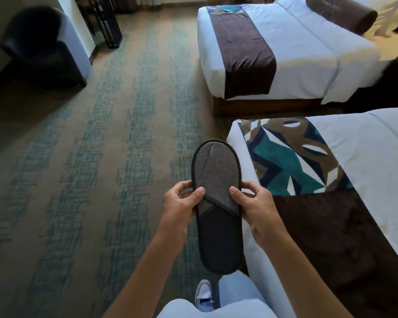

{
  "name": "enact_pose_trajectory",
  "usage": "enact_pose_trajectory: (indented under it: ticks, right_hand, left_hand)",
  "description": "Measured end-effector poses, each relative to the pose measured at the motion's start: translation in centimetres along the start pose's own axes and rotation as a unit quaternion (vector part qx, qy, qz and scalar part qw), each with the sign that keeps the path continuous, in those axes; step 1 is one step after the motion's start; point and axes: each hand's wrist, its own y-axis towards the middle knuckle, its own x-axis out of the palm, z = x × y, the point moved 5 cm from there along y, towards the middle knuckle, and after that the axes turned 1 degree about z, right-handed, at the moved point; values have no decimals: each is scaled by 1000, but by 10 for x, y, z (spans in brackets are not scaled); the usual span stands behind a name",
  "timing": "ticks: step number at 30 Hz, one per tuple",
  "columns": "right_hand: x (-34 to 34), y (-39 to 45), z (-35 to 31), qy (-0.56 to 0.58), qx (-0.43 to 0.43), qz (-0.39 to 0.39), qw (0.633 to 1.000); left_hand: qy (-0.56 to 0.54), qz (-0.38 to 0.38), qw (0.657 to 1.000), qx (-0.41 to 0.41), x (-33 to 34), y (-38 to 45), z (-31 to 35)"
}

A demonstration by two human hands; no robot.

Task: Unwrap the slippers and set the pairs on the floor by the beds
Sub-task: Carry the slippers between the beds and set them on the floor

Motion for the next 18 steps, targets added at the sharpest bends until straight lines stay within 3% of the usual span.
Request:
enact_pose_trajectory:
  ticks: [18]
  right_hand:
    - [27, 364, -149, -20, 17, 2, 1000]
  left_hand:
    - [19, 31, 999, -13, 119, 359, 111]
